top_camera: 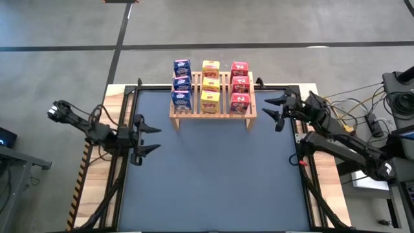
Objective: Stack cereal on shelf
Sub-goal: Return to Home Position
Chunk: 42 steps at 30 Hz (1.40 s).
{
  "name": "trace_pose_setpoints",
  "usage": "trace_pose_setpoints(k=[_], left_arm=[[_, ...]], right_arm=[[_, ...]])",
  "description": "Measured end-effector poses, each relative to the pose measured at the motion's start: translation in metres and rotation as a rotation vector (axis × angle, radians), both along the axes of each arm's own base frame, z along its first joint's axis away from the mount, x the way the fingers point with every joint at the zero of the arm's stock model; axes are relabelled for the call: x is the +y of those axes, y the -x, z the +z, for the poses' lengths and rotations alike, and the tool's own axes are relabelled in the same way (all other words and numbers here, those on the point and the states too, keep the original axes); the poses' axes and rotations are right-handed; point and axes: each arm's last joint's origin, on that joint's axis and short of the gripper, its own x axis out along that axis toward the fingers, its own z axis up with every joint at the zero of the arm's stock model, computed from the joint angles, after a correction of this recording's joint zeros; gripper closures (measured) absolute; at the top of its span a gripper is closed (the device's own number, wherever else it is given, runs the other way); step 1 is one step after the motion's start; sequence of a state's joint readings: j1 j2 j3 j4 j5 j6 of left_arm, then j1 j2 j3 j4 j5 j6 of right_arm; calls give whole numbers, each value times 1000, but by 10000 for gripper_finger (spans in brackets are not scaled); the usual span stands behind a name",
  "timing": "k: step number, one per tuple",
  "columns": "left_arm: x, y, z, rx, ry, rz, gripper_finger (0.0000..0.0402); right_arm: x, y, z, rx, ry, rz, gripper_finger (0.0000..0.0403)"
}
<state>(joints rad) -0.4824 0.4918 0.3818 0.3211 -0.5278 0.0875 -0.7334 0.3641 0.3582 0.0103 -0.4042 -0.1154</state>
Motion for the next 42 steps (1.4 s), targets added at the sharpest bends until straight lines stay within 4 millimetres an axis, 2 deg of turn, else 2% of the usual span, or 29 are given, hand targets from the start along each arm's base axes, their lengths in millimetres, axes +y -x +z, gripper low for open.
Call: trace_pose_setpoints(k=[5, 10, 16, 22, 31, 37, 42], left_arm=[[12, 15, -19, -26, 32, 80, 167], [20, 22, -42, -47, 77, 112, 206], [28, 24, -69, -42, 99, 176, 291], [33, 25, -82, -55, 108, 128, 390], [41, 25, -92, 2, 78, 157, 400], [43, 25, -100, 27, 84, 107, 401], [44, 24, -104, 72, 60, 101, 401]], right_arm=[[9, 11, -5, -88, 28, -22, 261], [14, 17, -19, -159, 39, -15, 311], [18, 20, -39, -260, 42, 18, 364], [18, 19, -56, -276, 8, 38, 393], [23, 15, -60, -277, 2, 117, 394], [25, 11, -68, -225, -16, 151, 394], [24, 10, -70, -197, -2, 122, 394]])
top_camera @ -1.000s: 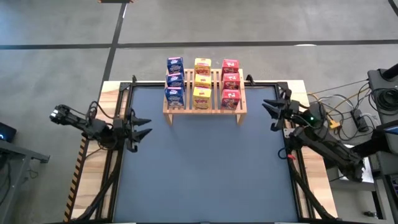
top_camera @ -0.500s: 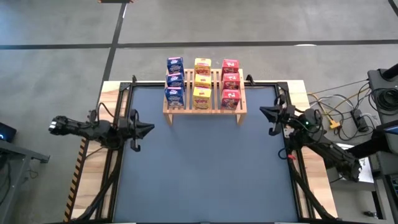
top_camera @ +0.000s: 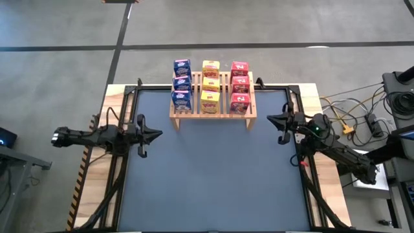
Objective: Stack cereal on shelf
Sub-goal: Return to Home Position
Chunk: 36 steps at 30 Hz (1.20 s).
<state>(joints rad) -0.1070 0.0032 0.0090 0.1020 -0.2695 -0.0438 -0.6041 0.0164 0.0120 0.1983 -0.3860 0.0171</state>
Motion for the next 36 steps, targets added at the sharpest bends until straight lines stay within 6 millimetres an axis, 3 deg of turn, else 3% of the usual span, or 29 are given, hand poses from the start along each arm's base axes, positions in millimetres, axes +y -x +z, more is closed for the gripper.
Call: trace_pose_setpoints(k=[6, 15, 36], left_arm=[[0, 0, -2, 25, -34, 3, 401], [0, 0, -4, 56, -89, -4, 402], [0, -3, -5, 85, -16, 20, 401]], right_arm=[[-5, -2, -12, 118, -21, -123, 394], [-7, -4, -18, 190, -20, -127, 394], [-10, -8, -25, 240, -124, -129, 394]])
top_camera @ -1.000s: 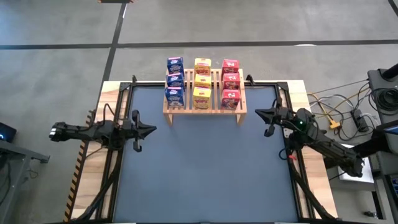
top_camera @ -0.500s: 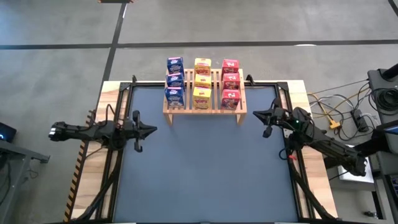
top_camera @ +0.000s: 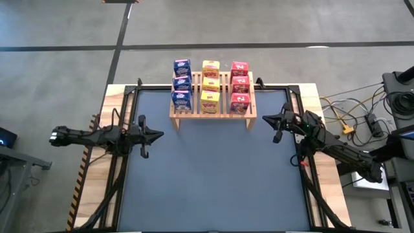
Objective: Stack cereal on shelf
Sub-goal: Return to Home Position
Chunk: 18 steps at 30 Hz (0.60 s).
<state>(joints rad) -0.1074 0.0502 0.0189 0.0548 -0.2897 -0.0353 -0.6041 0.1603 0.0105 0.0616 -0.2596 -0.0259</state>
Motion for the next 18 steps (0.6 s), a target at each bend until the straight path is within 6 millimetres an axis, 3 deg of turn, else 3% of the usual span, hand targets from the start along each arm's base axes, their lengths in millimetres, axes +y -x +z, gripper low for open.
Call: trace_pose_setpoints(k=[18], left_arm=[[0, 0, 1, -3, 1, 0, 401]], right_arm=[[0, 0, 2, -53, -82, -7, 394]])
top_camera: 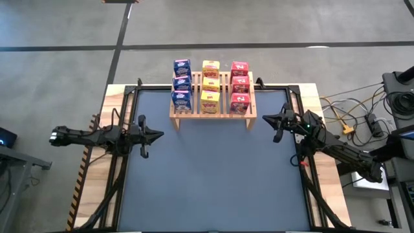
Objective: Stack cereal on shelf
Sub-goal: Return to Home Position
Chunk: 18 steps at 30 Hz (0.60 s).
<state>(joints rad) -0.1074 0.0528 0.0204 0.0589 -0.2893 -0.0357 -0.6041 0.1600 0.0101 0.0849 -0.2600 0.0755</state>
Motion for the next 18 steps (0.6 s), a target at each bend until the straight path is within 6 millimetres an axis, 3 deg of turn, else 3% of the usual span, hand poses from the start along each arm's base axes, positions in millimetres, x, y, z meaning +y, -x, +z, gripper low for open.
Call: trace_pose_setpoints(k=[18], left_arm=[[0, 0, 0, -1, 0, 0, 402]], right_arm=[[0, 0, 0, 11, 30, 2, 394]])
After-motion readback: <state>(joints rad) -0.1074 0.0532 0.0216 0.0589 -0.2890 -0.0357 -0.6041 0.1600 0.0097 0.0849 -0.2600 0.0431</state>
